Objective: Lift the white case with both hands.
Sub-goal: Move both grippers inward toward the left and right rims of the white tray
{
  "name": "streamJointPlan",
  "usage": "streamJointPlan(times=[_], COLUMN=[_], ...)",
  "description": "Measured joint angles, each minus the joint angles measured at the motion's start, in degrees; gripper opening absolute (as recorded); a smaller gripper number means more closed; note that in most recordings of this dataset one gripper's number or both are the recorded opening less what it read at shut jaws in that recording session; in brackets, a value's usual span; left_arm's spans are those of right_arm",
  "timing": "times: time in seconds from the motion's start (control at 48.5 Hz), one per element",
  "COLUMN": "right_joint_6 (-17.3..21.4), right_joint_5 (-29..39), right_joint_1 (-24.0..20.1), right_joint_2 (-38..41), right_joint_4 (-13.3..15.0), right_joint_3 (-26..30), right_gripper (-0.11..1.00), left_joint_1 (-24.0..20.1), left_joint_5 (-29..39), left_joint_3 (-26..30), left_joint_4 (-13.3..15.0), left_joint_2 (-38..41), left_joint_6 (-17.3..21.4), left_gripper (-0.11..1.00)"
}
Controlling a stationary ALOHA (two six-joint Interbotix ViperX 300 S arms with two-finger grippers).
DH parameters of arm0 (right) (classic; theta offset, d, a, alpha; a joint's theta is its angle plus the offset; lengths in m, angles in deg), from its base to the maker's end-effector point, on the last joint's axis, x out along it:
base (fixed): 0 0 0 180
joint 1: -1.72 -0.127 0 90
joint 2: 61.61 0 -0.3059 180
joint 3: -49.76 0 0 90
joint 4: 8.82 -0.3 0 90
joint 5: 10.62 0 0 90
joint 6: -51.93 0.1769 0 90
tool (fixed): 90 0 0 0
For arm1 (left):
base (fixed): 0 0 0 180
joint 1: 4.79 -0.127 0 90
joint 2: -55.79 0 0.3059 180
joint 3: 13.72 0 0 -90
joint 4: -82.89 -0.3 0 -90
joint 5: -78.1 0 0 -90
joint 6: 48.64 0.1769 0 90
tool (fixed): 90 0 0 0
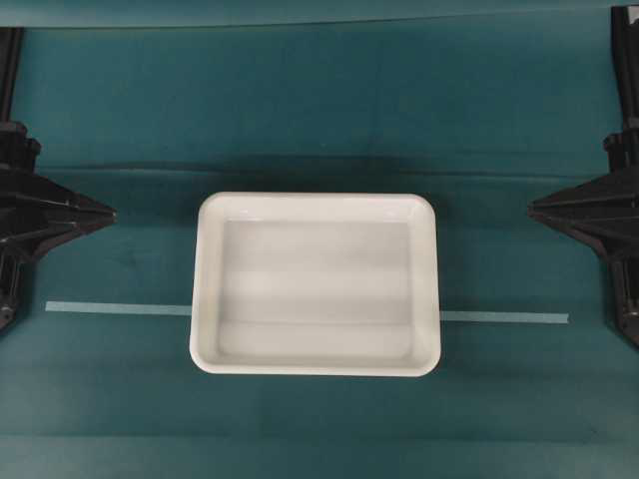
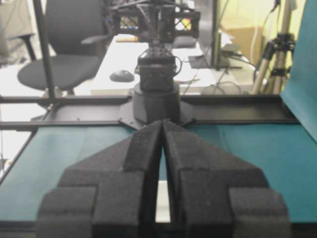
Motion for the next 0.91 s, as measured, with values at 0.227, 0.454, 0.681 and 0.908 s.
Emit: streamJointPlan(times=[0.227, 0.454, 0.681, 0.908], right_joint_6=[6.9, 18.7, 32.4, 45.1], right_joint_5=[4.7, 13.9, 16.6, 22.9], right_joint_1=[-0.5, -0.3, 2.3, 7.8], right_joint_2=[-1.2, -1.3, -0.9, 2.5], right_joint_4=[-10.3, -21.3, -25.7, -26.1], right_joint_3=[0.8, 2.7, 2.8, 1.6], right_gripper=[-0.01, -0.01, -0.01, -0.01], left_joint_1=[1.4, 1.4, 1.4, 0.2], left_joint_5=[3.2, 3.7, 6.1, 11.8], left_joint_3=[2.1, 4.0, 4.5, 4.7], left_joint_4=[-0.5, -0.6, -0.5, -0.5], left_joint_2=[-0.4, 0.4, 3.7, 10.4], left_joint_6=[-8.5, -22.0, -46.8, -63.1], left_gripper=[-0.04, -0.04, -0.04, -0.04])
